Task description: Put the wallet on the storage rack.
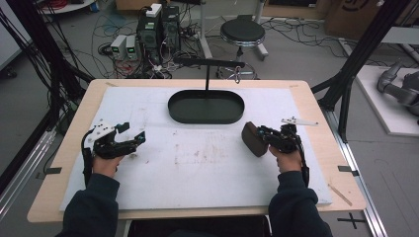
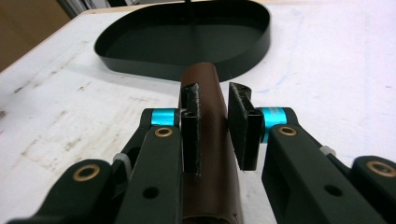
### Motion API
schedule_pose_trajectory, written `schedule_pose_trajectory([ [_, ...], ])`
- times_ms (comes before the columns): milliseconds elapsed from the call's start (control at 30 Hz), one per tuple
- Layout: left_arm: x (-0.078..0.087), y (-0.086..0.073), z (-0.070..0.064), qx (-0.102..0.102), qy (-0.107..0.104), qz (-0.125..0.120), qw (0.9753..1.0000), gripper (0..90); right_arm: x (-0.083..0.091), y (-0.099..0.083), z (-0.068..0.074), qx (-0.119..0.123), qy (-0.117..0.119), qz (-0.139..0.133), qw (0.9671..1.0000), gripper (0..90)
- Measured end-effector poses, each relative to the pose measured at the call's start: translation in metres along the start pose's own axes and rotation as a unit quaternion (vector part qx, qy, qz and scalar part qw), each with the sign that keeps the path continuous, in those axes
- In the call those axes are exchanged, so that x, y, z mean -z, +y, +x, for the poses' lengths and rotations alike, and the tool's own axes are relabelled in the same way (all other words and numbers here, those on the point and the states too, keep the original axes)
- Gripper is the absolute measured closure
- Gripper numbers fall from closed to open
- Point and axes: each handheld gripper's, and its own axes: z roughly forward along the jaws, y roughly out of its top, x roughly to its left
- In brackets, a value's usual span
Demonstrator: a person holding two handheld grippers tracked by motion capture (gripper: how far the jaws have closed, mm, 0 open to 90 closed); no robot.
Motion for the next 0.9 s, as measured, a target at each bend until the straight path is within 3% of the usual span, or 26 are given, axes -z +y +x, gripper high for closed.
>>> schedule_pose_trajectory([
  [333,0.0,0.0,0.0,0.001,0.0,-0.001,1.0,22.8,0.003,0.0,0.003,0.036,-0.017,-0.015,0.9991,72.1],
  [567,0.001,0.0,0.0,0.001,0.0,-0.003,1.0,22.8,0.004,0.001,0.005,0.046,-0.02,-0.023,0.9985,68.0],
  [700,0.001,0.0,0.0,0.0,0.0,-0.003,1.0,22.8,0.004,0.001,0.006,0.053,-0.023,-0.028,0.9979,49.5],
  [767,0.001,0.0,0.0,0.001,0.001,-0.002,1.0,22.8,0.001,0.0,0.009,0.083,-0.035,-0.033,0.9954,38.2],
  [833,0.001,0.0,0.0,0.001,0.0,-0.002,1.0,22.8,-0.002,-0.001,0.014,0.109,-0.036,-0.023,0.9932,33.9],
  [900,0.0,0.0,0.0,0.001,0.0,-0.002,1.0,22.8,-0.01,-0.004,0.019,0.142,-0.042,0.007,0.989,30.7],
])
